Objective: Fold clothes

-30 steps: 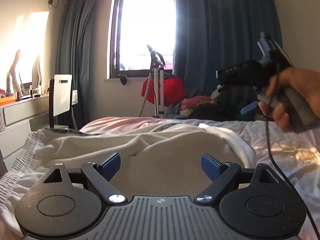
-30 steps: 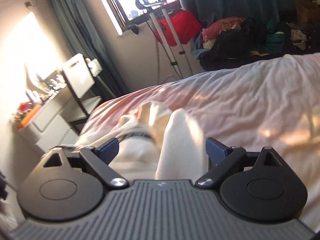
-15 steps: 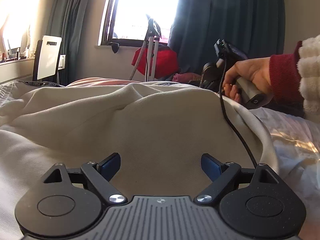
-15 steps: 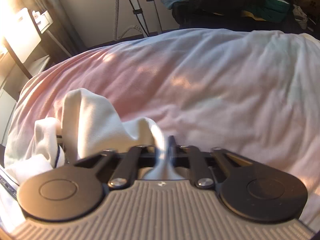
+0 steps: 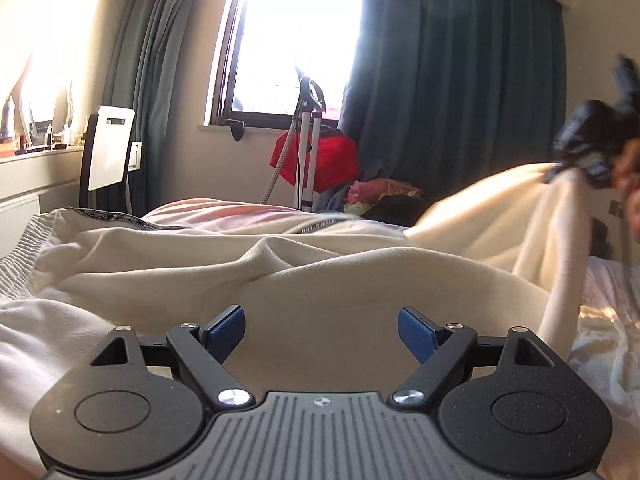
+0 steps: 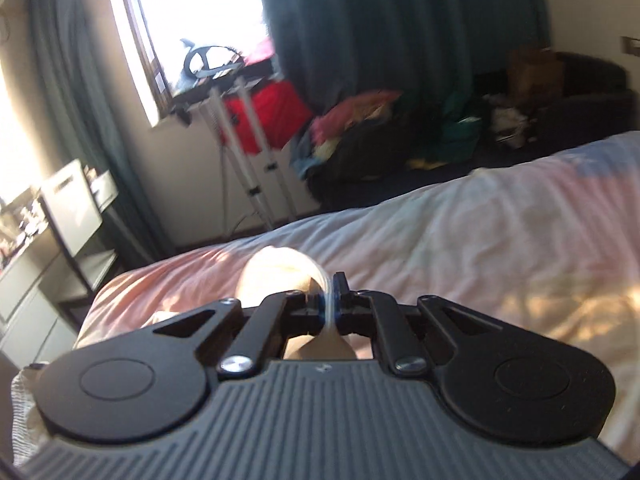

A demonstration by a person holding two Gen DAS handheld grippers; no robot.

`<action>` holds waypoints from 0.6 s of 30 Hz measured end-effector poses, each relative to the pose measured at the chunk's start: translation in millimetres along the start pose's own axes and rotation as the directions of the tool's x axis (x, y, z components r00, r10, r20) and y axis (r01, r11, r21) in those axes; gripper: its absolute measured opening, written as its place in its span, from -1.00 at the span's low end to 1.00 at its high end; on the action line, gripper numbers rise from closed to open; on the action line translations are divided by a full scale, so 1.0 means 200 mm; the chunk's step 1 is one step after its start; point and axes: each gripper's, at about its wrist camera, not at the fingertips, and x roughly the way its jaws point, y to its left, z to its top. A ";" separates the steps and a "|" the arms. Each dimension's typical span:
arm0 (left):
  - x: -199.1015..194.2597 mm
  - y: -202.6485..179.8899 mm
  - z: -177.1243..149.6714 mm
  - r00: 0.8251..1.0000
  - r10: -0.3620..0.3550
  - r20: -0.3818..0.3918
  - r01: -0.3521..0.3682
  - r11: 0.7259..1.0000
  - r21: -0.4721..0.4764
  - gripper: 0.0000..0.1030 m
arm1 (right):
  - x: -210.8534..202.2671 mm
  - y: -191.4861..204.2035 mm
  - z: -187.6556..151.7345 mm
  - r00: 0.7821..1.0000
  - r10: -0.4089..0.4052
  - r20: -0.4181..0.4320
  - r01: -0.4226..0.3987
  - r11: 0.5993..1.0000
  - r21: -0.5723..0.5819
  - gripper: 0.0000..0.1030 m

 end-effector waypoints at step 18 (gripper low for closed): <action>-0.41 -0.14 -0.06 0.998 -0.007 -0.056 0.007 1.000 -0.008 0.65 | -0.54 -1.07 -0.84 0.976 0.186 -0.115 -0.025 0.617 0.786 -0.77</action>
